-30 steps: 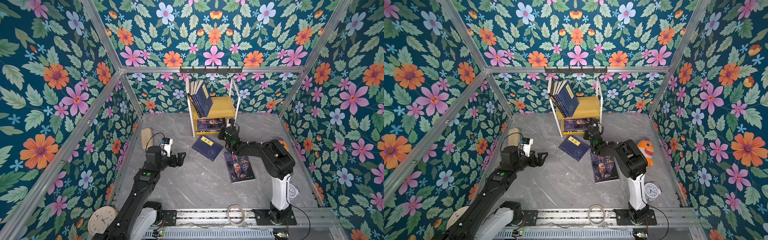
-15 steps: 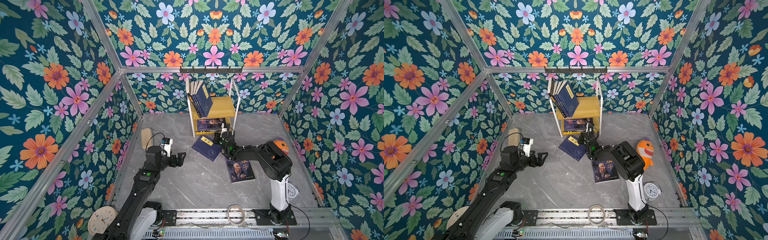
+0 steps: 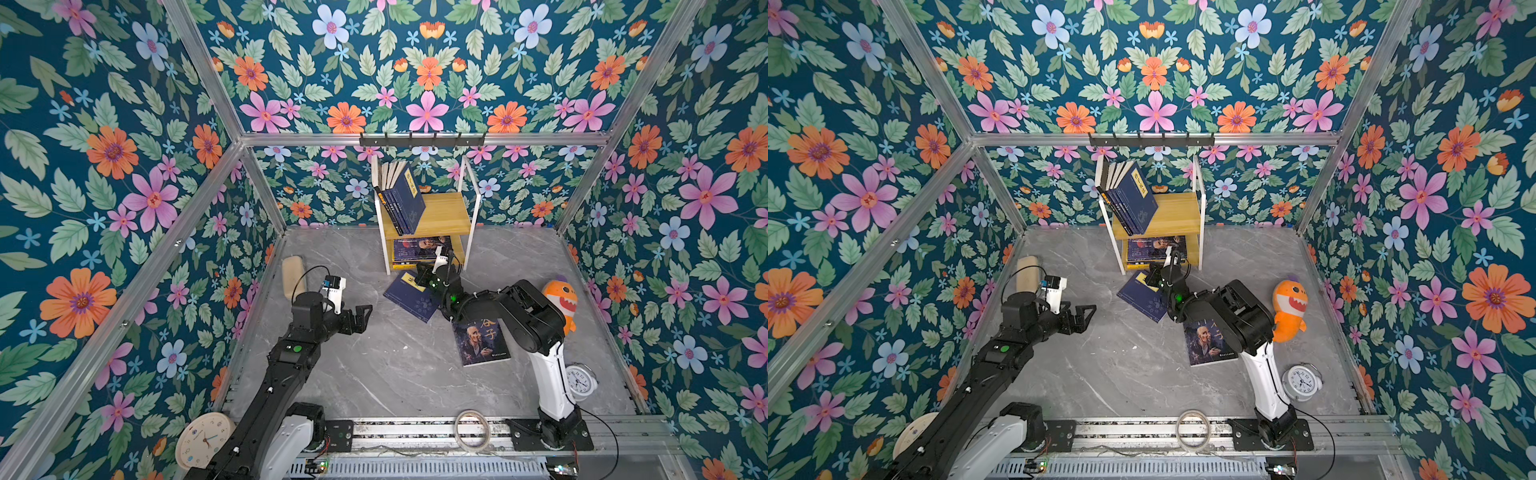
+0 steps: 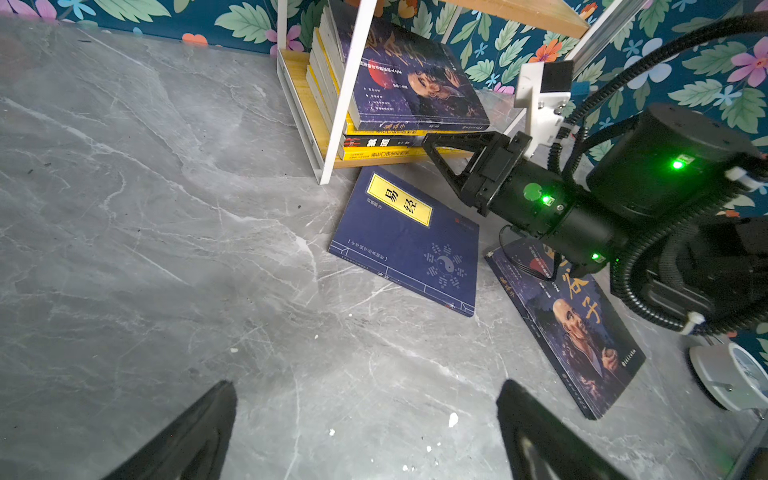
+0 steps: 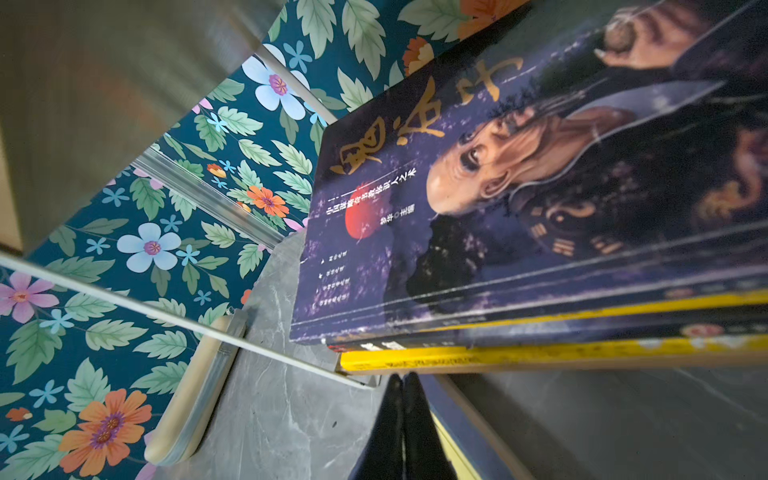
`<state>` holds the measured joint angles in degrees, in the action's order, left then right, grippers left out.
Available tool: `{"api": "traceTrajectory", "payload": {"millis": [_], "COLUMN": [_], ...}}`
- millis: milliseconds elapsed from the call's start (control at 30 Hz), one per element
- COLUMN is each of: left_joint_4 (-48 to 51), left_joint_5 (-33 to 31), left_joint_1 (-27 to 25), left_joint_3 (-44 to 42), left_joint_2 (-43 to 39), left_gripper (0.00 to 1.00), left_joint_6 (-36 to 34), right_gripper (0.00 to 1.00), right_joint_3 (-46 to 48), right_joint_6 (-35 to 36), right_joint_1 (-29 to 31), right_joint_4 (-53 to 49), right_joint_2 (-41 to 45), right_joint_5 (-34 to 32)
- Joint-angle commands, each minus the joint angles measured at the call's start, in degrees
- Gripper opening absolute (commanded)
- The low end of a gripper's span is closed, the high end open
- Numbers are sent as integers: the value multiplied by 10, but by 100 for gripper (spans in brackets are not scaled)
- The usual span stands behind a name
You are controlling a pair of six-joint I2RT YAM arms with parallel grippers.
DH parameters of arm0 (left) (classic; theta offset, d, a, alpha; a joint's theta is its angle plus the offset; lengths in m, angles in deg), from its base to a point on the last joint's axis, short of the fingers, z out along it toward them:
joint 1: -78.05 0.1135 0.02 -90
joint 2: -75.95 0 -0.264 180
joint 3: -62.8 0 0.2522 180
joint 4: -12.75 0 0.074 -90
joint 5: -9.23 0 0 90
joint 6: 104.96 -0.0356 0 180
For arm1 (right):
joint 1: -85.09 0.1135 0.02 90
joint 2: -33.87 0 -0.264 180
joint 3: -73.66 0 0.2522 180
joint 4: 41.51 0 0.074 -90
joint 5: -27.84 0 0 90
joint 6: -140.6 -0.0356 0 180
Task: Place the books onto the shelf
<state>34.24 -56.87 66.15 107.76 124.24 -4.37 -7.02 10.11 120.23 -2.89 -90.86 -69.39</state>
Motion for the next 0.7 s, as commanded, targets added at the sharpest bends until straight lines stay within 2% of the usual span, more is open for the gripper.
{"api": "traceTrajectory", "payload": {"millis": [0, 667], "left_joint_4": [-12, -13], "left_joint_5": [-6, -2], "left_joint_1": [0, -1], "left_joint_3": [-1, -2], "left_joint_2": [-2, -3], "left_gripper": [100, 100], "left_joint_6": [-1, 1], "right_gripper": [0, 0], "right_joint_3": [-13, -73], "right_joint_6": [-11, -12], "right_joint_1": [2, 2], "right_joint_4": [5, -27], "right_joint_2": [-4, -38], "right_joint_5": [11, 12]}}
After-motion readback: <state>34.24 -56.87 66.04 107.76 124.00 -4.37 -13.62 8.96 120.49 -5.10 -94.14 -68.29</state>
